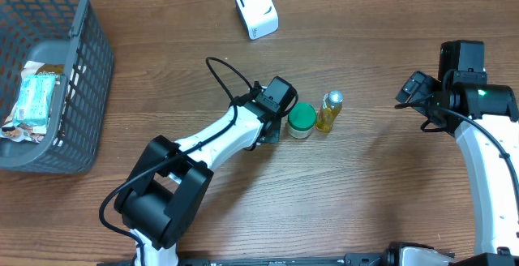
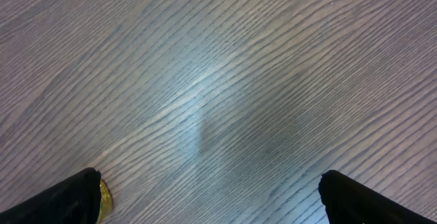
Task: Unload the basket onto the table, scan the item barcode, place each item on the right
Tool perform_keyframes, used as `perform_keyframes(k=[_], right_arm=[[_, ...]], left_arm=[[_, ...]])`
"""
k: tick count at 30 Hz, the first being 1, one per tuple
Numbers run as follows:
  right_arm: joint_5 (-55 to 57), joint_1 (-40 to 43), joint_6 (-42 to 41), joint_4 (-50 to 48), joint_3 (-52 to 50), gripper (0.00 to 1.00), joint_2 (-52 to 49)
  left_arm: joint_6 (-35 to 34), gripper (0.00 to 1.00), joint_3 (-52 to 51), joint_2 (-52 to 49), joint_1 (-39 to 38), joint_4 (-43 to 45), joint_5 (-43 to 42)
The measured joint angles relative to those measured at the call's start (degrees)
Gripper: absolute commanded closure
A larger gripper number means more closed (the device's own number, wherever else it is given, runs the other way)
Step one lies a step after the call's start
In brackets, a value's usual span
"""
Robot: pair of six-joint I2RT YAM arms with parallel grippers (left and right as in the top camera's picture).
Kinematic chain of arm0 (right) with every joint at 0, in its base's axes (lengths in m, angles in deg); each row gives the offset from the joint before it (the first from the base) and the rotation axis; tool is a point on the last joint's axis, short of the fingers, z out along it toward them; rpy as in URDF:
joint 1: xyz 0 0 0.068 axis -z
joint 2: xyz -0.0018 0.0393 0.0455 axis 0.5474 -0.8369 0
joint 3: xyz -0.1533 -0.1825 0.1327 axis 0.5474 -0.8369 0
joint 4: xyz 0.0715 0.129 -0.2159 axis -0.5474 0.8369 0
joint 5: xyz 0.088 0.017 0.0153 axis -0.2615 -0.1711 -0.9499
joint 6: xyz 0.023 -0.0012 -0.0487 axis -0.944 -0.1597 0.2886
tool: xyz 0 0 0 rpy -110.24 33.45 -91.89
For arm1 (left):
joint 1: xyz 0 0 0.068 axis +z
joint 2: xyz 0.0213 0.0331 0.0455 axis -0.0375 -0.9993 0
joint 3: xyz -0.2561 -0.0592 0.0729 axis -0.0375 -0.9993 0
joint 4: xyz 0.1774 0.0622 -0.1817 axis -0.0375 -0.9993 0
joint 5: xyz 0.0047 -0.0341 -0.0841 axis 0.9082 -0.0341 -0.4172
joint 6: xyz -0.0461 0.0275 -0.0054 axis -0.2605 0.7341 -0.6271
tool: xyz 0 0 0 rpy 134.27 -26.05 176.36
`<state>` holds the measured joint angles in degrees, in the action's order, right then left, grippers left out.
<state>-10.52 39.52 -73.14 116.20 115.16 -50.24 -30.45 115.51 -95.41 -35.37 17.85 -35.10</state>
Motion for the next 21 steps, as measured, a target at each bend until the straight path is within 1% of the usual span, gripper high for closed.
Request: perform_keyframes(k=[5, 9, 13, 21], right_arm=[[0.0, 0.0, 0.0, 0.0, 0.0, 0.00, 0.0], [0.0, 0.0, 0.0, 0.0, 0.0, 0.00, 0.0], [0.0, 0.0, 0.0, 0.0, 0.0, 0.00, 0.0], [0.0, 0.0, 0.0, 0.0, 0.0, 0.00, 0.0]], left_arm=[[0.1, 0.96, 0.8, 0.0, 0.5, -1.2, -1.8], [0.4, 0.96, 2.2, 0.0, 2.7, -2.9, -9.2], [2.1, 0.96, 2.7, 1.1, 6.2, -2.1, -20.0], [8.9, 0.96, 3.5, 4.5, 16.6, 0.4, -49.4]])
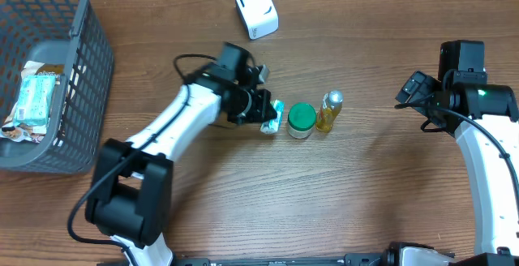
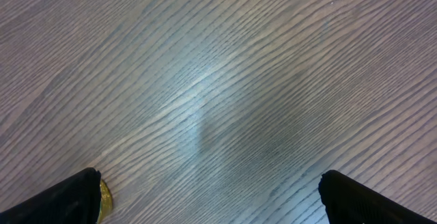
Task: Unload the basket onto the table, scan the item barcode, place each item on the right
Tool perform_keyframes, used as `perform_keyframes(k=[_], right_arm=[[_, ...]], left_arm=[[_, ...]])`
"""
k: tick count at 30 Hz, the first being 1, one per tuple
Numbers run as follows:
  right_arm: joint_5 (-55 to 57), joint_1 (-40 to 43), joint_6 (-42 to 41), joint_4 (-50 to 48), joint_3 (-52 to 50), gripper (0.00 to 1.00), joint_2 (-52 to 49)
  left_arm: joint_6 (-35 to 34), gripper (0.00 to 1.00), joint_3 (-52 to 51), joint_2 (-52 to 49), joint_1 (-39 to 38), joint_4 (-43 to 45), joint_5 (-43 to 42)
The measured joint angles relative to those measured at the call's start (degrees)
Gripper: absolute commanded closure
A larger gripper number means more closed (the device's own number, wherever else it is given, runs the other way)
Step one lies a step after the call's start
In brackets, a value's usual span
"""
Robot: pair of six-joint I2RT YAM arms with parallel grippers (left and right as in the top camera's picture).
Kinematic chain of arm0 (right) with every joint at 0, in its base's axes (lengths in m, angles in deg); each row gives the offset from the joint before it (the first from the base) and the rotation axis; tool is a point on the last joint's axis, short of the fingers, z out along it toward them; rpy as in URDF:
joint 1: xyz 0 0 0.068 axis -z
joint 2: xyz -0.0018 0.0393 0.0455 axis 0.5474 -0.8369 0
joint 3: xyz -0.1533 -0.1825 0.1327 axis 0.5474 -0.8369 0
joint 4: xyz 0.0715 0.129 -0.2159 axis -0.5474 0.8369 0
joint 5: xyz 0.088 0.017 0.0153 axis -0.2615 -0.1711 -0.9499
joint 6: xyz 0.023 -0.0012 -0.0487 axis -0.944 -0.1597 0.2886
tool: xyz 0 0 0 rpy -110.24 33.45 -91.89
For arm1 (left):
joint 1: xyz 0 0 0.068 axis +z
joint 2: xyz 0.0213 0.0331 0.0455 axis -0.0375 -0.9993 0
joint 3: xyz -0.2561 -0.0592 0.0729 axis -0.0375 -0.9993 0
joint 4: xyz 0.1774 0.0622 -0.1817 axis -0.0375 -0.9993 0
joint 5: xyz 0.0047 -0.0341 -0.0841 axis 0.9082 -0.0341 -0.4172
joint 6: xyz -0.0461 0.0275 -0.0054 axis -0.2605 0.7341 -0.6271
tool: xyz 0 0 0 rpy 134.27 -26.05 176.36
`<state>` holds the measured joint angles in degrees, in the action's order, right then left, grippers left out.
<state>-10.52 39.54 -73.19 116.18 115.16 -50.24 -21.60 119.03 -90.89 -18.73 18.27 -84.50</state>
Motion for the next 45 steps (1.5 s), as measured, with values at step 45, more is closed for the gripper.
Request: perform_keyframes(k=[45], right_arm=[[0.0, 0.0, 0.0, 0.0, 0.0, 0.00, 0.0]], left_arm=[[12.2, 0.96, 0.0, 0.0, 2.8, -4.4, -23.3]])
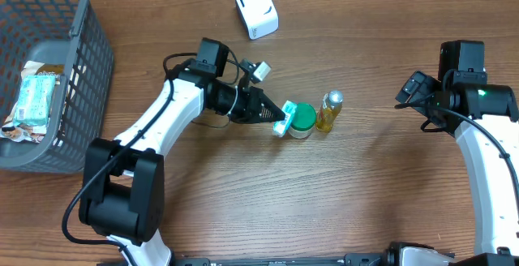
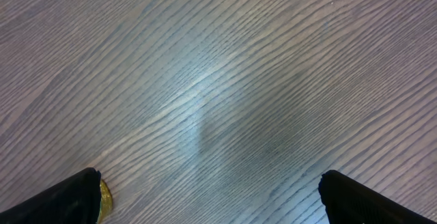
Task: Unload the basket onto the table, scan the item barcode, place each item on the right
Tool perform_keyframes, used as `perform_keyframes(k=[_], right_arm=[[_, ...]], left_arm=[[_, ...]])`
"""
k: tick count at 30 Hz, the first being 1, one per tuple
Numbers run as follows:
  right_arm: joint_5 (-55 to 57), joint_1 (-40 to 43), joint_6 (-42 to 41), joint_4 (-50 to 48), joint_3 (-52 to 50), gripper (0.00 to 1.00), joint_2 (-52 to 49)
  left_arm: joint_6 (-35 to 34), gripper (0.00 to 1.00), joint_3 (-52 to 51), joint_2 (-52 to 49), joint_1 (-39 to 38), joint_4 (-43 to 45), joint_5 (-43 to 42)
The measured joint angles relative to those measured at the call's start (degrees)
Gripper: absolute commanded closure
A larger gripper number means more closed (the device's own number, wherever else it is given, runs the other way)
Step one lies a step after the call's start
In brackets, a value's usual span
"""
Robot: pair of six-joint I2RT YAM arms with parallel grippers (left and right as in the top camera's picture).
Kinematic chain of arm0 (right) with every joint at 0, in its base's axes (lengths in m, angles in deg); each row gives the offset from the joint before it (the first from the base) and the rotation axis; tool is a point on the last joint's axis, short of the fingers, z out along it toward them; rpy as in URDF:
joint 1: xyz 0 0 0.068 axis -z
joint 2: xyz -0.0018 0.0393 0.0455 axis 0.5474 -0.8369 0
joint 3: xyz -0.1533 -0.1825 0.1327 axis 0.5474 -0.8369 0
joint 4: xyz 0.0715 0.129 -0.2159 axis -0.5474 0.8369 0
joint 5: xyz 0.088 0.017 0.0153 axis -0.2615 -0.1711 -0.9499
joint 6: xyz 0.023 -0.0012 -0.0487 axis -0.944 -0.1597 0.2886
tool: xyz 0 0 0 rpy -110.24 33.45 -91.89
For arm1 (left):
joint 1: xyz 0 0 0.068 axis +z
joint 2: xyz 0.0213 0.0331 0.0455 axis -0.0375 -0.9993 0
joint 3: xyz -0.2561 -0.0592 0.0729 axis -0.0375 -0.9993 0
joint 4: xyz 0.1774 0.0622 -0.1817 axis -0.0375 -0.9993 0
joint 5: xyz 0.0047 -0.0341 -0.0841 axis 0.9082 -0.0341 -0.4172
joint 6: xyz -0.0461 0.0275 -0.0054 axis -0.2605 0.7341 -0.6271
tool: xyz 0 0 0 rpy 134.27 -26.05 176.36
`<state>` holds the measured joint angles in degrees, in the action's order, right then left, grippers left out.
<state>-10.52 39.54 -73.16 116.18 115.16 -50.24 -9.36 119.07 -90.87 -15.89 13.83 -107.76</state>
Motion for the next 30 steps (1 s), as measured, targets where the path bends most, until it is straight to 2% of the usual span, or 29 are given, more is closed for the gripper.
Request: perform_keyframes(k=[13, 16, 23, 30], right_arm=[[0.0, 0.0, 0.0, 0.0, 0.0, 0.00, 0.0], [0.0, 0.0, 0.0, 0.0, 0.0, 0.00, 0.0], [0.0, 0.0, 0.0, 0.0, 0.0, 0.00, 0.0], [0.0, 0.0, 0.0, 0.0, 0.0, 0.00, 0.0]], left_arm=[[-0.2, 0.96, -2.2, 0.0, 1.9, 1.1, 6.8], [-2.4, 0.96, -2.4, 0.0, 2.7, 3.1, 9.0], [-12.8, 0.96, -8.0, 0.0, 2.8, 15.1, 11.2], [-24.6, 0.96, -18.0, 0.0, 2.8, 33.9, 8.6]])
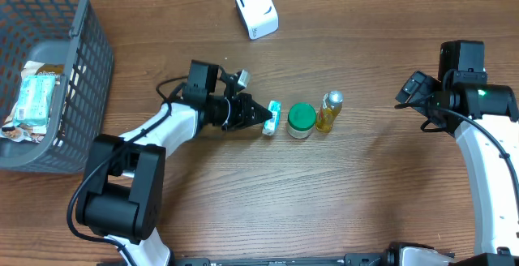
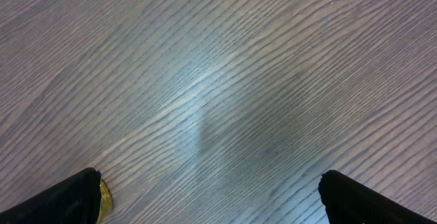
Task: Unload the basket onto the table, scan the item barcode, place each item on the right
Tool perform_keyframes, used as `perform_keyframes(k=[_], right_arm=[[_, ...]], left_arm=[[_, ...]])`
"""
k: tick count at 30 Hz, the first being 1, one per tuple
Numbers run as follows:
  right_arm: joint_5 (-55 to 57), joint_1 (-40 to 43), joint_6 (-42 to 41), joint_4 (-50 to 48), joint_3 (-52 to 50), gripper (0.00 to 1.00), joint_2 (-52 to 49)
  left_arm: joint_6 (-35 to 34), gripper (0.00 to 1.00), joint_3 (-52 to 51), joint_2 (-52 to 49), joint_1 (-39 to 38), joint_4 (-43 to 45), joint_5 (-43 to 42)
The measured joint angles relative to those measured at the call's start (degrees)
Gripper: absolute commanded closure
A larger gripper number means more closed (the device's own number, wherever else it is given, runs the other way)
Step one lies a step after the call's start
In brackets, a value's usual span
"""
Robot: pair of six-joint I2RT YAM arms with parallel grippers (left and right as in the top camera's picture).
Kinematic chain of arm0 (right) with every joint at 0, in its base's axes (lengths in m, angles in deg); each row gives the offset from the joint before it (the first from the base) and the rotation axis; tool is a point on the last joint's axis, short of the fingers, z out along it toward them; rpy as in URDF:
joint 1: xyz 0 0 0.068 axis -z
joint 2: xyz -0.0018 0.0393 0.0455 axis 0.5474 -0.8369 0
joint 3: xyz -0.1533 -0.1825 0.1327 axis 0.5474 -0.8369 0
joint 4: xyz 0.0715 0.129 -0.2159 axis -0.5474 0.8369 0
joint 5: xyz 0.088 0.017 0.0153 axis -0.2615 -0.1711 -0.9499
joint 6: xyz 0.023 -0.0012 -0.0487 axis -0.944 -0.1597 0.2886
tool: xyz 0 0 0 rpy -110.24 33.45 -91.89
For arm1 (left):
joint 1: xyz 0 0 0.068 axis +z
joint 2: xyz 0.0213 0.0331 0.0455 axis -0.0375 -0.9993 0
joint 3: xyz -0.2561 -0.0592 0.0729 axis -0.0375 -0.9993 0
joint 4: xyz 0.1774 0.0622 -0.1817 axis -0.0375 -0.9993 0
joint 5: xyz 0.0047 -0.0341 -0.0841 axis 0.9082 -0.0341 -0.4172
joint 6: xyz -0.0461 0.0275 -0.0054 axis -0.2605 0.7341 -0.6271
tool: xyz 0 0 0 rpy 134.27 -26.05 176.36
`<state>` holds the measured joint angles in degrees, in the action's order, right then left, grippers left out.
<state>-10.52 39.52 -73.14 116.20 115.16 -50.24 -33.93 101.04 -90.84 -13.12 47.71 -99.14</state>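
A small teal-and-white item (image 1: 274, 118) sits at the tip of my left gripper (image 1: 266, 116), which looks shut on it just left of a green-lidded jar (image 1: 302, 120). The white barcode scanner (image 1: 256, 9) stands at the back of the table, well behind the item. My right gripper (image 2: 205, 207) is open over bare wood at the right side, its fingertips (image 2: 75, 197) wide apart and nothing between them.
A small yellow bottle (image 1: 328, 110) stands right of the jar; its edge shows beside my right wrist's left finger. A grey basket (image 1: 89, 96) with a packet (image 1: 36, 96) inside fills the far left.
My left gripper and the small item have drawn back to the left, away from the green-lidded jar, and the arm now lies lower and flatter. The right arm has not moved.
My left gripper first sat over the spot left of the jar. Then the arm stood further back-left with the small item at its tip. Later the item was tilted against the jar's edge. Now it is a little left of the jar. The right arm stayed still.
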Motion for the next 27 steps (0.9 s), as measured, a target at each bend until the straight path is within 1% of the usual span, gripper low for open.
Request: perform_keyframes(k=[3, 8, 11, 19, 27], right_arm=[[0.0, 0.0, 0.0, 0.0, 0.0, 0.00, 0.0], [0.0, 0.0, 0.0, 0.0, 0.0, 0.00, 0.0], [0.0, 0.0, 0.0, 0.0, 0.0, 0.00, 0.0], [0.0, 0.0, 0.0, 0.0, 0.0, 0.00, 0.0], [0.0, 0.0, 0.0, 0.0, 0.0, 0.00, 0.0]], left_arm=[[-4.5, 0.96, -3.1, 0.0, 0.0, 6.5, -1.3], [-9.4, 0.96, -5.9, 0.0, 0.0, 10.4, -1.6], [-10.8, 0.96, -7.1, 0.0, 0.0, 11.1, -1.3], [-14.4, 0.96, -8.1, 0.0, -1.5, 17.8, -1.1], [-15.9, 0.96, -8.1, 0.0, -3.1, 18.3, 2.4]])
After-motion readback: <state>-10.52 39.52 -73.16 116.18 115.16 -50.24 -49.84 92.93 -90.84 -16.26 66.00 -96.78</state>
